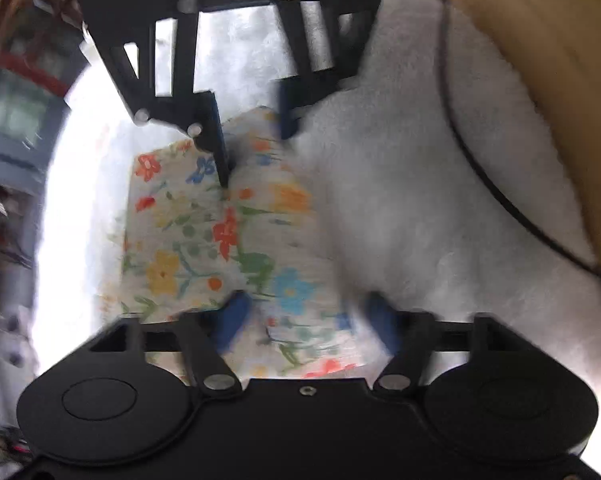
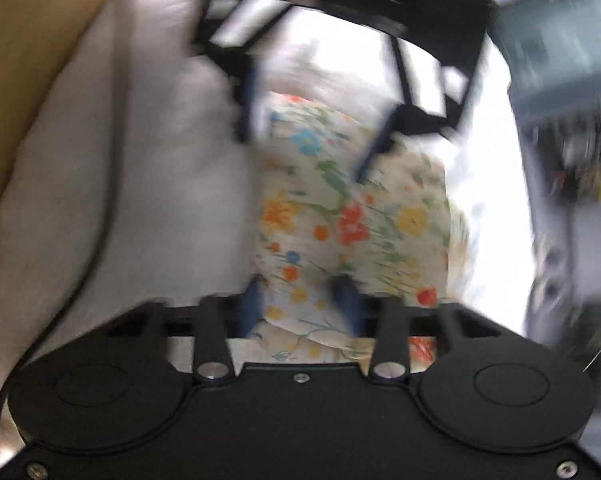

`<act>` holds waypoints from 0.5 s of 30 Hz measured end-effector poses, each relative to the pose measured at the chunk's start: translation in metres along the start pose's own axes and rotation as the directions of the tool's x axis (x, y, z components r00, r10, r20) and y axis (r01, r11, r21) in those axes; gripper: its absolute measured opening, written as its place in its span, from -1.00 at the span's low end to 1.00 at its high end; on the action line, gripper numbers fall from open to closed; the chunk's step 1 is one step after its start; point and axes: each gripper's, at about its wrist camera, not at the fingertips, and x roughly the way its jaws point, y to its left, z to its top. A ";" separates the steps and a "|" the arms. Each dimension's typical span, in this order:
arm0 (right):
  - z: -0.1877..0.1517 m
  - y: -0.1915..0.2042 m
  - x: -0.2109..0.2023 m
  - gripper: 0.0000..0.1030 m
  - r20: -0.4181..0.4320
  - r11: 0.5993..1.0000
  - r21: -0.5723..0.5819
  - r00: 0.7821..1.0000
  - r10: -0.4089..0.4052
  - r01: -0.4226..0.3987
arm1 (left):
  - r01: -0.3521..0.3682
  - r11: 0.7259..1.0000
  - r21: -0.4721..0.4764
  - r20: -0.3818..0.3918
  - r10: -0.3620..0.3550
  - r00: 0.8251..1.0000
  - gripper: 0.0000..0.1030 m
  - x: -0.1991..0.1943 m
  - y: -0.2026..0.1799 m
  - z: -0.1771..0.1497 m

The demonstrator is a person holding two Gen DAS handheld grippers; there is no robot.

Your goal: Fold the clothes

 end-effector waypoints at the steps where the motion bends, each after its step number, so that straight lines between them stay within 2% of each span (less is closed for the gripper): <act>1: -0.001 -0.007 0.000 -0.72 0.002 1.000 0.024 1.000 0.006 -0.006 | 0.002 0.999 -0.044 0.002 -0.002 1.000 -0.58 -0.004 0.008 0.001; 3: -0.004 -0.011 -0.005 -0.75 0.030 0.999 0.030 0.999 0.010 -0.011 | 0.027 0.998 -0.062 -0.006 -0.028 1.000 -0.70 -0.010 0.014 0.002; 6: -0.010 -0.005 -0.014 -0.75 0.083 0.999 -0.031 0.996 0.018 -0.015 | 0.080 0.993 -0.081 -0.006 -0.081 0.997 -0.80 -0.020 0.018 0.002; 9: -0.015 0.000 -0.021 -0.75 0.105 0.997 -0.033 0.992 0.067 -0.064 | 0.160 0.976 -0.146 0.018 -0.159 0.987 -0.81 -0.034 0.015 0.006; 11: -0.018 0.000 -0.030 -0.75 0.132 0.991 -0.021 0.982 0.133 -0.131 | 0.210 0.964 -0.162 0.035 -0.207 0.978 -0.81 -0.042 0.008 0.008; 13: -0.022 -0.007 -0.039 -0.75 0.161 0.970 0.013 0.958 0.236 -0.242 | 0.280 0.943 -0.182 0.064 -0.272 0.960 -0.81 -0.053 0.005 0.011; 15: -0.026 -0.019 -0.047 -0.74 0.194 0.926 0.064 0.915 0.353 -0.371 | 0.353 0.912 -0.206 0.101 -0.339 0.935 -0.80 -0.063 0.007 0.011</act>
